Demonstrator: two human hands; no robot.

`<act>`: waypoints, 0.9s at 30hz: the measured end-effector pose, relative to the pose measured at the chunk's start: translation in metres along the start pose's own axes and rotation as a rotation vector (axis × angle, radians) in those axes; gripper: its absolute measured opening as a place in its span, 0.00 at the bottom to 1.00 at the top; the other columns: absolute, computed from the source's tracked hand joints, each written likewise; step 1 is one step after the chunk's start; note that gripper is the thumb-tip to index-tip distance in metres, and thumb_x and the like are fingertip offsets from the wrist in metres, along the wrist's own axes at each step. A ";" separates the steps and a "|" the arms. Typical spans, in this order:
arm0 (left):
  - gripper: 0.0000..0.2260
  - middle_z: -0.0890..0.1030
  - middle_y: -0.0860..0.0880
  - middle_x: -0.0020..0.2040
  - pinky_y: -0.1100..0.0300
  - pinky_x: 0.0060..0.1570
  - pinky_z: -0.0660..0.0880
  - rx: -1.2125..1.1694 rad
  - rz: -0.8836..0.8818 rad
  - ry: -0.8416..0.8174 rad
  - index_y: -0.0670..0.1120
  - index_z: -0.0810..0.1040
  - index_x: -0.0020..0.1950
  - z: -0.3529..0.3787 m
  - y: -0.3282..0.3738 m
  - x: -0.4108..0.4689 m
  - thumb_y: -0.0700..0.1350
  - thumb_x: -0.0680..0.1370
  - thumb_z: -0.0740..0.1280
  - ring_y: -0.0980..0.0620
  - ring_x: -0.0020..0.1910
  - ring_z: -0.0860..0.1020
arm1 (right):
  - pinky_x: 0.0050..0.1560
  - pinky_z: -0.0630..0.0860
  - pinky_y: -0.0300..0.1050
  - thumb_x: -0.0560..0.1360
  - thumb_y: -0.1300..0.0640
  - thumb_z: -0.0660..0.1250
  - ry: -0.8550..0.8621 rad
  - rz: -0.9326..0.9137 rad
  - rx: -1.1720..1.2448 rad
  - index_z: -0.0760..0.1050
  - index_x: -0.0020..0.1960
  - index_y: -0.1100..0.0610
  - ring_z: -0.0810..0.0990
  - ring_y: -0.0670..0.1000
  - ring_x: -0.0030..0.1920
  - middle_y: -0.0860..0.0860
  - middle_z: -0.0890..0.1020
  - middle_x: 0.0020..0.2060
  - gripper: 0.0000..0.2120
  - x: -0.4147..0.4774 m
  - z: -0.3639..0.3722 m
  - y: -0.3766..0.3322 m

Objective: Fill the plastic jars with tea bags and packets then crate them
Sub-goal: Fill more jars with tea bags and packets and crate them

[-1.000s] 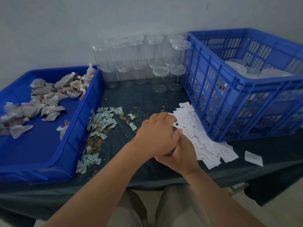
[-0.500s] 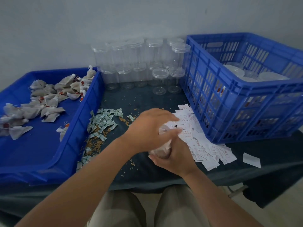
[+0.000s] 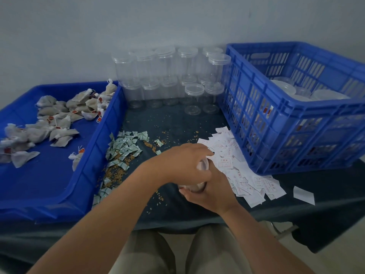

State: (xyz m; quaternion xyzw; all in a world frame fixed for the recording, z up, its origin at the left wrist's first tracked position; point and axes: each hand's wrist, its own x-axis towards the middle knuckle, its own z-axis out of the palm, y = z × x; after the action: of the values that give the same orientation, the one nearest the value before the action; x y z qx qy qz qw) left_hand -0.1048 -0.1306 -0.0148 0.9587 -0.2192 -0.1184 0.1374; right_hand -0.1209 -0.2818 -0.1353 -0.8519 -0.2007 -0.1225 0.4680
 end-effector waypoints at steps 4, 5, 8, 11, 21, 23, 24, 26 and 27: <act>0.28 0.74 0.50 0.68 0.43 0.59 0.73 0.135 -0.304 0.164 0.50 0.72 0.72 0.027 0.032 0.002 0.67 0.81 0.54 0.42 0.66 0.72 | 0.42 0.69 0.28 0.70 0.36 0.68 -0.014 -0.106 -0.213 0.77 0.62 0.49 0.77 0.44 0.45 0.40 0.80 0.53 0.25 0.001 0.003 0.007; 0.27 0.75 0.49 0.65 0.44 0.55 0.74 0.185 -0.334 0.198 0.49 0.73 0.71 0.033 0.038 0.003 0.67 0.82 0.54 0.42 0.63 0.73 | 0.40 0.62 0.24 0.72 0.36 0.64 -0.001 -0.159 -0.344 0.76 0.61 0.51 0.74 0.42 0.42 0.43 0.80 0.50 0.25 0.001 0.004 0.007; 0.21 0.78 0.51 0.60 0.50 0.47 0.72 0.329 -0.258 0.354 0.49 0.76 0.66 0.042 0.040 0.007 0.60 0.85 0.53 0.46 0.56 0.74 | 0.35 0.56 0.25 0.72 0.36 0.59 0.067 -0.197 -0.506 0.71 0.60 0.49 0.74 0.41 0.36 0.45 0.81 0.44 0.23 0.004 0.009 0.013; 0.18 0.80 0.55 0.57 0.53 0.46 0.74 0.340 -0.124 0.425 0.50 0.78 0.61 0.043 0.030 0.008 0.57 0.84 0.53 0.48 0.53 0.75 | 0.49 0.66 0.32 0.73 0.31 0.55 -0.062 -0.120 -0.545 0.71 0.70 0.48 0.78 0.43 0.49 0.46 0.81 0.56 0.32 0.007 0.011 0.020; 0.24 0.82 0.59 0.65 0.54 0.59 0.76 0.194 0.063 0.404 0.56 0.80 0.69 0.032 0.014 0.008 0.66 0.82 0.56 0.53 0.65 0.77 | 0.42 0.68 0.24 0.63 0.30 0.70 -0.107 0.060 -0.247 0.66 0.73 0.48 0.76 0.34 0.51 0.29 0.71 0.59 0.43 0.007 0.006 0.014; 0.26 0.82 0.59 0.65 0.55 0.60 0.74 0.130 -0.035 0.531 0.55 0.80 0.68 0.039 0.017 0.006 0.70 0.79 0.61 0.53 0.65 0.77 | 0.46 0.69 0.21 0.65 0.33 0.74 -0.061 0.065 -0.170 0.66 0.71 0.45 0.73 0.26 0.55 0.21 0.66 0.57 0.40 0.007 0.007 0.012; 0.28 0.81 0.58 0.65 0.54 0.60 0.75 0.095 -0.100 0.600 0.54 0.79 0.69 0.044 0.018 0.004 0.70 0.78 0.63 0.52 0.66 0.77 | 0.48 0.68 0.19 0.67 0.33 0.73 -0.043 0.068 -0.162 0.67 0.69 0.44 0.73 0.25 0.55 0.21 0.68 0.56 0.36 0.006 0.008 0.011; 0.31 0.78 0.56 0.68 0.55 0.59 0.74 -0.021 -0.199 0.677 0.53 0.74 0.73 0.052 0.019 0.004 0.69 0.76 0.67 0.50 0.67 0.76 | 0.47 0.66 0.16 0.68 0.32 0.70 -0.035 0.076 -0.175 0.67 0.67 0.42 0.72 0.22 0.54 0.25 0.71 0.47 0.31 0.004 0.009 0.011; 0.32 0.76 0.55 0.71 0.57 0.59 0.72 -0.087 -0.205 0.690 0.53 0.71 0.75 0.056 0.020 0.004 0.67 0.75 0.69 0.49 0.67 0.76 | 0.47 0.64 0.15 0.68 0.31 0.69 -0.034 0.079 -0.203 0.66 0.67 0.42 0.71 0.21 0.54 0.27 0.71 0.46 0.32 0.004 0.010 0.013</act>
State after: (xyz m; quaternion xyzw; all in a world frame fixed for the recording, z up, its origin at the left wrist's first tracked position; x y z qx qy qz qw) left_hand -0.1251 -0.1611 -0.0611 0.9525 -0.0573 0.1896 0.2314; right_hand -0.1111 -0.2783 -0.1485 -0.9042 -0.1613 -0.1094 0.3802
